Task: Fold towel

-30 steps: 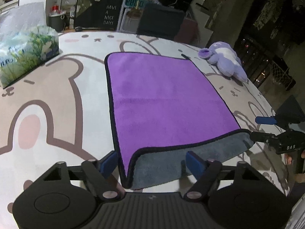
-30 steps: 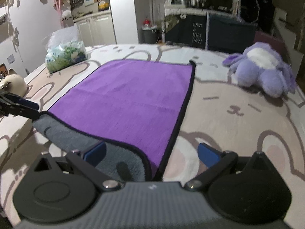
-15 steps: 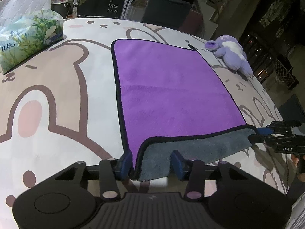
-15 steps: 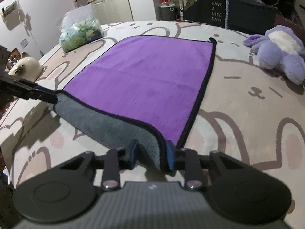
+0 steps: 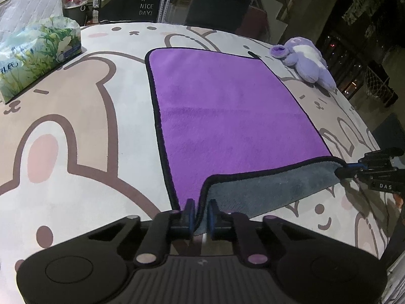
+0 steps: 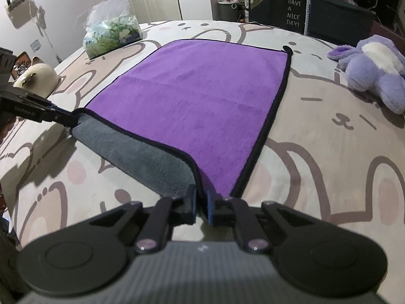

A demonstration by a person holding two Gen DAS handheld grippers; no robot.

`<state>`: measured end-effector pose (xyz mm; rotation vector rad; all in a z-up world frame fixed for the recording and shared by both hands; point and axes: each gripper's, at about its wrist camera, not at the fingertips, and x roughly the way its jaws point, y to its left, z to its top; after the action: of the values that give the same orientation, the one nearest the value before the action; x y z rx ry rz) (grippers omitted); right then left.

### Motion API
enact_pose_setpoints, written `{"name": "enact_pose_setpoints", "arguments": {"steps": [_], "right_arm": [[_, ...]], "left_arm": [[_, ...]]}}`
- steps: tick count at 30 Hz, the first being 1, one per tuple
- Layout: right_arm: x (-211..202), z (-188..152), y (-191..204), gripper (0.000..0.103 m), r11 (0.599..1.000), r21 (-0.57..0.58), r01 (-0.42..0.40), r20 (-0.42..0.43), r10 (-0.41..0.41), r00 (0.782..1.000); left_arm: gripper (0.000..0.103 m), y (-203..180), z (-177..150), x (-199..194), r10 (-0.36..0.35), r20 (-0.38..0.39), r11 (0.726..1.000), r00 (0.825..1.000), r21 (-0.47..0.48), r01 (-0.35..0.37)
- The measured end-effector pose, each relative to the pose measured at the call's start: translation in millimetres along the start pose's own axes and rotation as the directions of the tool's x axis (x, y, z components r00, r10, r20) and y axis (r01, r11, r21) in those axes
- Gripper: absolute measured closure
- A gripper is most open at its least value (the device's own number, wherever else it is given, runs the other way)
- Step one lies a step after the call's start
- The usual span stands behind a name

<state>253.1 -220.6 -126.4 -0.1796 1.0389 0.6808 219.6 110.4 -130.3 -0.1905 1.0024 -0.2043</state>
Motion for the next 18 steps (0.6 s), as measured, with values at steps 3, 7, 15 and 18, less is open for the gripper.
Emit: {"name": "enact_pose_setpoints", "arguments": {"steps": [3,7,15,18], "right_arm": [[-0.7,1.3,0.6,0.096,1.0,-0.003,0.007,0.003,-0.007,1.0],[-1.5,1.5,2.2,0.097,1.0,-0.013,0.012,0.003,-0.012,1.0],[-12.2,8.7,-2.4,0.097,1.0,0.011,0.015,0.056,-0.015,0.998],[-16.3,13.6,-4.0,0.097,0.999,0.025,0.02,0.083,-0.022,0.996]], "left_arm": [[0.098,-0.9,-0.2,-1.8,0.01,0.009,1.0,1.0,0.01,-0.01],[0.098,-3.6,0.2,-2.7,0.017,0.015,0.999,1.0,0.027,-0.017],[0.098,-6.0,9.5,-11.8,0.028,0.074,0.999,0.997,0.034,-0.031],[0.098,-8.7,16.7,-16.8,0.033,0.107,0.998,0.994,0.043,-0.038]]}}
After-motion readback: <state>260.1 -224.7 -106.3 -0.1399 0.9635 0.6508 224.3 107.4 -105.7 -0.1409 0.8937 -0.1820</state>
